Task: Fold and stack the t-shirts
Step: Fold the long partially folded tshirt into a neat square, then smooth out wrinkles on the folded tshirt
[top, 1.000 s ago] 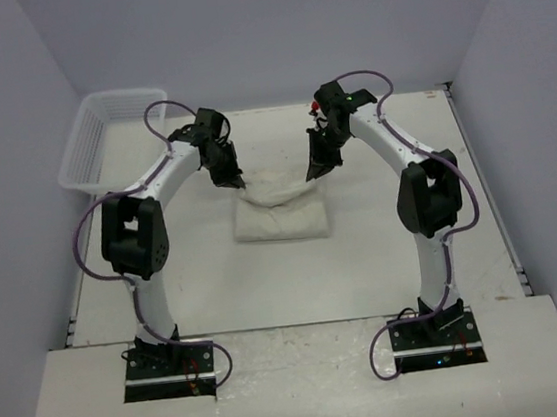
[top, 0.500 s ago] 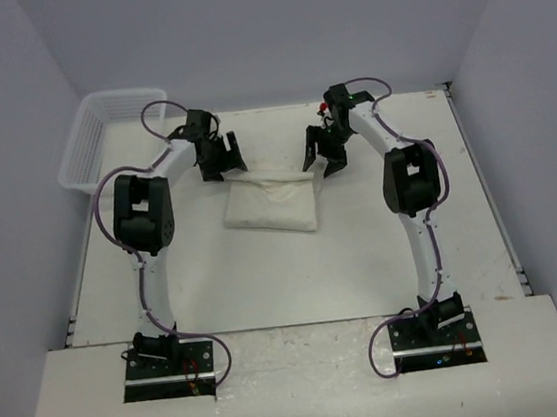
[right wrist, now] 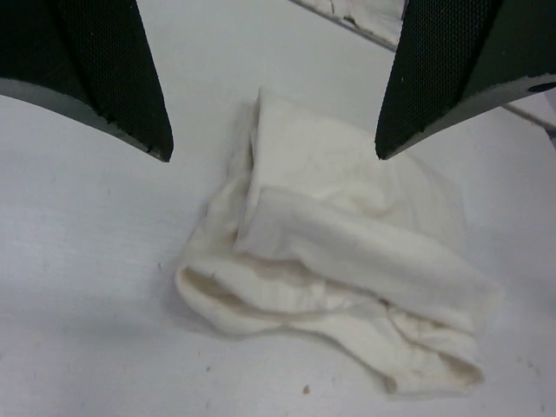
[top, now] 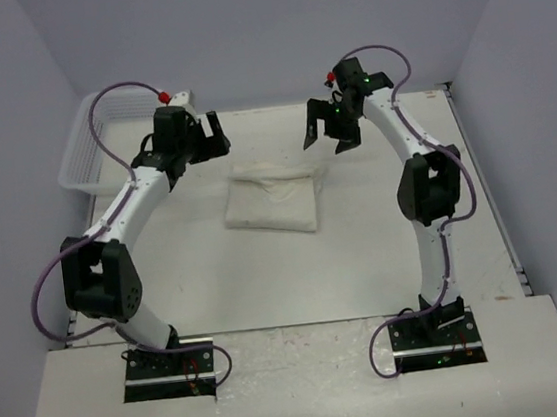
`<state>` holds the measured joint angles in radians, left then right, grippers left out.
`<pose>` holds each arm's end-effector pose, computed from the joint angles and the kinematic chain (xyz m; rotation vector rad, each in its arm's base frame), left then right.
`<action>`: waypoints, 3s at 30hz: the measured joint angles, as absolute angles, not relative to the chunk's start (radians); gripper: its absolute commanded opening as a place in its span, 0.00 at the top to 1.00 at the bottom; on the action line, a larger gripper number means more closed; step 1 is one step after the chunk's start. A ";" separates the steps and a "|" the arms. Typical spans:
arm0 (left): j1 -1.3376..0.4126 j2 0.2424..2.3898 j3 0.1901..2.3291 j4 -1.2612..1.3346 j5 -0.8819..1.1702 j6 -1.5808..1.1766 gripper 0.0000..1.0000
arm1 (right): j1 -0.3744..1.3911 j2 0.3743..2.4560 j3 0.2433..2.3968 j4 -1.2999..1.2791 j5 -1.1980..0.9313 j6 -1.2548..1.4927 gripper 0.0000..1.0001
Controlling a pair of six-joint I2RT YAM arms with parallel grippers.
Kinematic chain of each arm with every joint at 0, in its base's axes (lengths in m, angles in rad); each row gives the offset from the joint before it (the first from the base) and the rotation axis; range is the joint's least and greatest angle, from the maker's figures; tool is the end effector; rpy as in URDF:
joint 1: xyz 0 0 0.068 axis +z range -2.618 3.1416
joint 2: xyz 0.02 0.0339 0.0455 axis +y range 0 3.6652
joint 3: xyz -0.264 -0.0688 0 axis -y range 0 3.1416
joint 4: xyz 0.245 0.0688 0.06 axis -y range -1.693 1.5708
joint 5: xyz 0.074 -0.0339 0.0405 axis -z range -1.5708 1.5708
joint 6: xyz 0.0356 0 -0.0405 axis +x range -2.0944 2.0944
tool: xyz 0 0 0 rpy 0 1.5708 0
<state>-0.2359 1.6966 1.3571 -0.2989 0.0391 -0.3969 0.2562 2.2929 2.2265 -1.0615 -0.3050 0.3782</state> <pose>0.3809 -0.0930 0.2851 -0.1579 2.2314 -0.3918 0.4705 0.1343 0.2577 0.0728 2.7555 0.5957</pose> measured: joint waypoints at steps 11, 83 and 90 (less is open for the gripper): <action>-0.330 1.778 1.409 -0.376 0.152 -0.421 1.00 | 0.368 1.998 2.013 -1.037 -0.400 0.387 1.00; -0.507 1.581 0.839 -0.493 0.224 -0.617 1.00 | 0.718 1.785 1.506 -0.888 -0.310 0.557 1.00; -0.512 1.579 0.839 -0.493 0.220 -0.617 1.00 | 0.718 1.933 1.507 -0.847 -0.266 0.522 1.00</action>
<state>-0.5121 1.5791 0.8394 -0.4927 0.2195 -0.6174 0.7181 1.9327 1.5066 -0.8474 -0.2665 0.5220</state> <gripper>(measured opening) 0.002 0.003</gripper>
